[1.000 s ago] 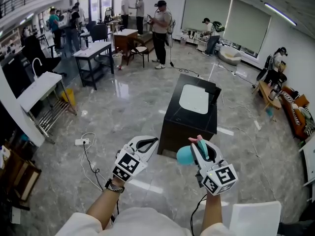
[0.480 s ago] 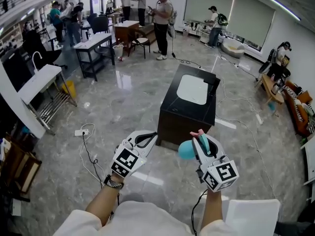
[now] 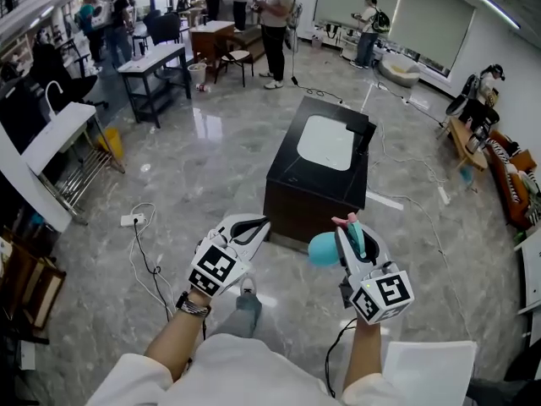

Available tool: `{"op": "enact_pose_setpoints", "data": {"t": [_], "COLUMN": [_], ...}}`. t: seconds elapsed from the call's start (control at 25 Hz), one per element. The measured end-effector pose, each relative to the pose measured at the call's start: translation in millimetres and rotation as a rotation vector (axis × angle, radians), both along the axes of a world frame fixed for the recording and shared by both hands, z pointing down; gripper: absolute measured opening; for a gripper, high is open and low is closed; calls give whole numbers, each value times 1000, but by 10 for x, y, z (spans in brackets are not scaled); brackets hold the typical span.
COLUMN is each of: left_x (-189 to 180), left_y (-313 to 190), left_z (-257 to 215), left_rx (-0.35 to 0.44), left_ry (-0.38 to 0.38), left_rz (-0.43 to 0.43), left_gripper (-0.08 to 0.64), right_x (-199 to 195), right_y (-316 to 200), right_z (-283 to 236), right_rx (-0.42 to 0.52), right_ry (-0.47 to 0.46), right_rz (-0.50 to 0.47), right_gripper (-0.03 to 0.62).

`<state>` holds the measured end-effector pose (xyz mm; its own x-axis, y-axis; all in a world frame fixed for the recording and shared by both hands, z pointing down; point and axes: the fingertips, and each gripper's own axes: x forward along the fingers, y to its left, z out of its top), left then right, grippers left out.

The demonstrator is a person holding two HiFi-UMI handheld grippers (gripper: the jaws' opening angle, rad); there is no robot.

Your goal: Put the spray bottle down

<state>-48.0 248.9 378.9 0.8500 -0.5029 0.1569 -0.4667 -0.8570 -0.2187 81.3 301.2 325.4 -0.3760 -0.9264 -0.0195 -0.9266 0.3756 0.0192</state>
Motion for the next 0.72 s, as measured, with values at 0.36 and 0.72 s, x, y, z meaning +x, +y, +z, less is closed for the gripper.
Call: {"op": "enact_pose_setpoints", "data": {"t": [0.36, 0.72], "left_x": [437, 656], "left_y": [-1223, -2520], "left_z": [77, -46], "left_rx": [2, -9], "left_ry": [21, 26], "left_rz": [32, 33], "left_gripper": [5, 5], "right_x": [357, 617], "right_y": [-1151, -2377], "right_z": [92, 43], "right_rx": [-9, -19], "right_ry": [17, 8], "right_rz": [31, 51], "right_gripper": [100, 98]}}
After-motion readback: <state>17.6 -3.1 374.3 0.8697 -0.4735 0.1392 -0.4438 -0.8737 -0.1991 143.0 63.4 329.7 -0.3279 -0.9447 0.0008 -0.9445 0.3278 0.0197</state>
